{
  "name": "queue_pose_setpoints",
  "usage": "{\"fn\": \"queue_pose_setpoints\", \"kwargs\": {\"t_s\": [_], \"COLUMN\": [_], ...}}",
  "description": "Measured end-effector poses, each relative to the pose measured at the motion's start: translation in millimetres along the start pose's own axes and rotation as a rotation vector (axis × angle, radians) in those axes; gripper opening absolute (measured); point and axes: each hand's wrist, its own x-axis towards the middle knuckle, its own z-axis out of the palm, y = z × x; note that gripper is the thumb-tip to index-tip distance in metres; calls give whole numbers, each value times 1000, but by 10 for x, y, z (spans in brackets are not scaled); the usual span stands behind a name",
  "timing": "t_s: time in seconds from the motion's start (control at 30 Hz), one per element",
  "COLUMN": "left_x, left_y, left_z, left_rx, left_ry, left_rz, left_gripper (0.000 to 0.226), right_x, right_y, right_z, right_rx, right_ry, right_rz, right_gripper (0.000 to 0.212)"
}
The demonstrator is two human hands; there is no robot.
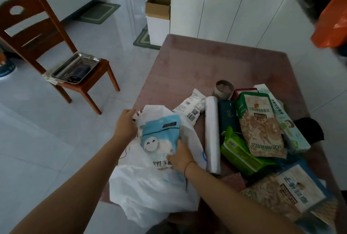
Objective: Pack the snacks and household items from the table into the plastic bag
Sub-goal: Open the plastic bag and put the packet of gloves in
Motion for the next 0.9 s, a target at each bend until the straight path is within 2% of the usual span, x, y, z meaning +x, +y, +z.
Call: {"fn": "queue_pose_setpoints", "kwargs": {"t_s": [0.07, 0.2, 0.23, 0.4, 0.47, 0.63, 0.7, 0.8, 0.83, 0.9], "left_x": [-38, -111, -125, -105, -94, -147, -178, -179, -176, -166], "left_y": [34, 132, 171, 340, 334, 227, 226, 198, 179, 162], "left_z": [19, 8, -25, -254, -269, -98, -63, -63, -75, -96], "left_rx": [-2, -62, -96, -236, -202, -116, -115, -95, -88, -70], "left_ry": [-16, -56, -37, 208, 197, 7, -14, -10, -3, 13], "left_rz": [22, 104, 129, 204, 195, 107, 104, 81, 61, 44], "left_gripper": [49, 45, 43, 28, 26, 32, 31, 29, 28, 27], "right_x": [23, 154, 206, 301, 319, 342, 387, 424, 422, 458], "right_y": [15, 19, 23, -116, -187, -253, -181, -19, -8, -51], "right_z": [-42, -107, -126, -393, -499, -401, -325, -247, -261, -348], "right_rx": [-143, -205, -205, 79, 183, 488, 379, 34, 0, 46], "right_ry": [-47, -135, -109, 417, 490, 406, 311, -9, -80, -54], "right_rz": [43, 133, 152, 182, 166, 160, 148, 191, 198, 153], "right_gripper": [48, 51, 49, 28, 30, 44, 44, 43, 44, 38]}}
